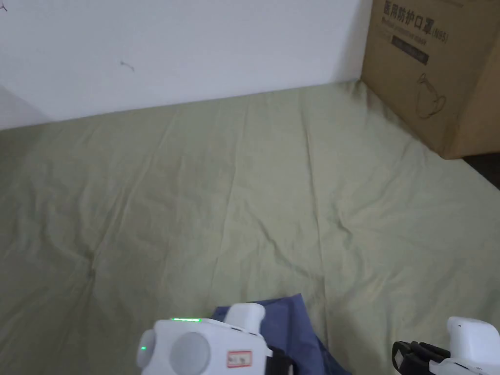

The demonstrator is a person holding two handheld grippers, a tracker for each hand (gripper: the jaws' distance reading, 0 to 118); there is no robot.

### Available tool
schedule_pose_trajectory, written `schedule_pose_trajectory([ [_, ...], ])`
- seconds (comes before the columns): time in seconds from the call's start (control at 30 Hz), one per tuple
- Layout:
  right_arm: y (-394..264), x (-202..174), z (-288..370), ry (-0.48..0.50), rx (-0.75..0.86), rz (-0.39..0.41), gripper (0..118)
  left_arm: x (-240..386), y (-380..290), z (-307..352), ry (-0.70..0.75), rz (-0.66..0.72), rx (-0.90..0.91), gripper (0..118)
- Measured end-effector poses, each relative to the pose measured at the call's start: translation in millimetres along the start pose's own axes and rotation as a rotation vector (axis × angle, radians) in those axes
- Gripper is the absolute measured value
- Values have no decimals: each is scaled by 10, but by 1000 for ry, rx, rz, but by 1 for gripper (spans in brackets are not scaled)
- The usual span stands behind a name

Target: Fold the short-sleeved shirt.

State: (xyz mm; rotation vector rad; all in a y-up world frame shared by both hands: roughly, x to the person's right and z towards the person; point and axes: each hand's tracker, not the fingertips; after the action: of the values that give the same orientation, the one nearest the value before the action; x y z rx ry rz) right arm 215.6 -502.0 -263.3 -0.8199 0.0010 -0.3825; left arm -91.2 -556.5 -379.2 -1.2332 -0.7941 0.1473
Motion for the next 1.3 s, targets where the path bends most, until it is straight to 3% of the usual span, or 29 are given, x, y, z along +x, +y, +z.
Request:
schedule_pose_trajectory([
  [0.1,-5,21,18,-11,-4,-1,0,143,-1,-236,12,-17,-65,1],
  [0.33,7,-53,13,-3,-24,21,0,172,-40,-150,-52,-12,-20,1],
  [0.53,112,-580,-189,111,-45,169,0,-113,-347,570,-116,58,128,1],
  [0.73,-13,-1082,-700,128,-139,303,0,-688,-832,1195,-99,143,250,3],
  [0.8,-111,-1058,-918,104,-194,307,0,-886,-955,1258,-101,189,270,16],
  [0.9,-274,-962,-1119,61,-235,316,0,-1148,-1067,1191,-146,282,289,61],
  [1.0,-228,-857,-1113,92,-222,257,0,-1360,-1077,983,-172,329,282,92],
  [1.3,-236,-912,-1112,82,-223,277,0,-1608,-786,131,-455,511,227,90],
])
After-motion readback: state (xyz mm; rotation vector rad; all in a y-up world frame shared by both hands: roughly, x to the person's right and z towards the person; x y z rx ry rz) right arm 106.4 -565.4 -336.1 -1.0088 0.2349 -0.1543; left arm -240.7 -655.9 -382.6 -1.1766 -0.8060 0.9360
